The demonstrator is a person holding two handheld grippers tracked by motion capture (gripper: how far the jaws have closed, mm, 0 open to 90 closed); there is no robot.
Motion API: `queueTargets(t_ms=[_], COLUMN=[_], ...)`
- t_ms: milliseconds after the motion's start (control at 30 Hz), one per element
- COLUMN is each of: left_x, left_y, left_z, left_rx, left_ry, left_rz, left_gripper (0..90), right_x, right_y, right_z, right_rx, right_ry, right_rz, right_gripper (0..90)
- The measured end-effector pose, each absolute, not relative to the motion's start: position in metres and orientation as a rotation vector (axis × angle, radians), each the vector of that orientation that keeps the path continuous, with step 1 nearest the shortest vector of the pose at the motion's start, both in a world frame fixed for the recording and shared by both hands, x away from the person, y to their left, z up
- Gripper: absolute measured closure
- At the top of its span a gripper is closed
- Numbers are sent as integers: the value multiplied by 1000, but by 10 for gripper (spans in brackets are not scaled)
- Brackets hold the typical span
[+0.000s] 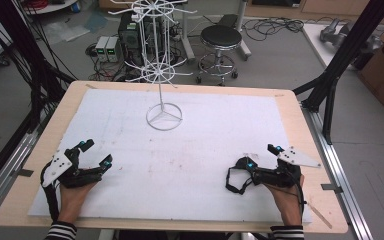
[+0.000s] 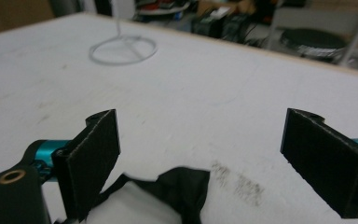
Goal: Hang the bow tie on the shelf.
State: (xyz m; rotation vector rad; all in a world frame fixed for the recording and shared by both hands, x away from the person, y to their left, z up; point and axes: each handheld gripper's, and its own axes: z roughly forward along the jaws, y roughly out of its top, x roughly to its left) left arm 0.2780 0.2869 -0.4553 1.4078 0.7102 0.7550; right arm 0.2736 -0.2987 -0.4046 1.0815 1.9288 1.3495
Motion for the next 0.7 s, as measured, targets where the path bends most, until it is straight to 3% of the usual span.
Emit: queueTargets(t_ms=[700], left_x=[278], left_y=[287], left_z=[-455], left_rx=[1408], left_ry=[710], left_rz=[755], left_gripper=[132], right_x=[296], right_y=[-299], right_z=[-389], right_rx=[1155], right_ry=[2338], right_rz=[1049], right_gripper=[246])
